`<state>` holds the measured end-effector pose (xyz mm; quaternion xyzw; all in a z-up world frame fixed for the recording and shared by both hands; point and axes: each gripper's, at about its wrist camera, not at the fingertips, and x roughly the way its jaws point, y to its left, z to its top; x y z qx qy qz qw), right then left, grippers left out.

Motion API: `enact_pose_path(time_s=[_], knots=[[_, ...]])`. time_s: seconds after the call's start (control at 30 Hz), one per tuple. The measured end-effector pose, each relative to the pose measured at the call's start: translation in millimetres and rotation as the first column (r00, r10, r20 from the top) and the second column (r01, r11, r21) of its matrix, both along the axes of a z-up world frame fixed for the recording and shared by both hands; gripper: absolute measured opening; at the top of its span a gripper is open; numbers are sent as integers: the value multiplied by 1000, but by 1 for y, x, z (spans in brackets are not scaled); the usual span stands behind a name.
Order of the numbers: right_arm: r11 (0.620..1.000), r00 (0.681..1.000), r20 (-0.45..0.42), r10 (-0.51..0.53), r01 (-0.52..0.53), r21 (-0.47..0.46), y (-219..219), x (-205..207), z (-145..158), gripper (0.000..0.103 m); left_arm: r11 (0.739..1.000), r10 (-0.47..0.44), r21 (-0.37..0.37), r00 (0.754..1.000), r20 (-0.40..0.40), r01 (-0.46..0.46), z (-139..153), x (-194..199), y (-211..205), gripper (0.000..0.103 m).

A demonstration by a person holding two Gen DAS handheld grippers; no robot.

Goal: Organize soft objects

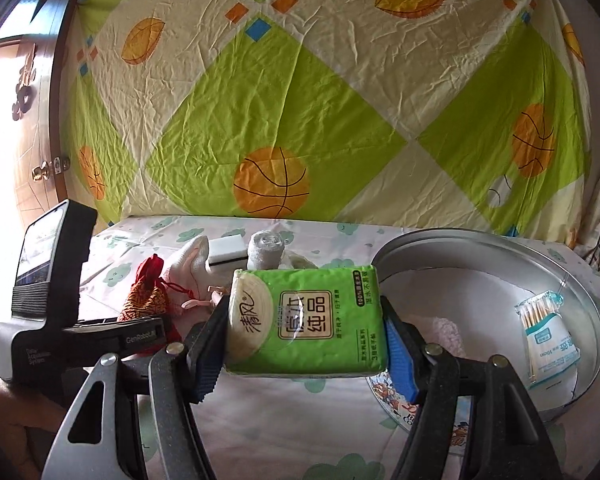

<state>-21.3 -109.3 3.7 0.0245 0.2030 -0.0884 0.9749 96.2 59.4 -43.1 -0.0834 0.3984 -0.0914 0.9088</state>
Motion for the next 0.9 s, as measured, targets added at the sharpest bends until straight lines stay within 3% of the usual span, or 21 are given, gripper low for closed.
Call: enact_pose_path(time_s=[0.2,0.43,0.9], knots=[[1000,999,42,-8,9,-9,1,-8,3,70,992,112,-71,983,147,-102,18,-34,24,36],[999,990,140,6,0,-43,7,-25,12,70,986,167,-51,949,269,-159,32,-60,31,36],[995,981,184,-68,81,-62,-6,-45,15,70,992,116,13,947,301,-126,36,-84,9,36]])
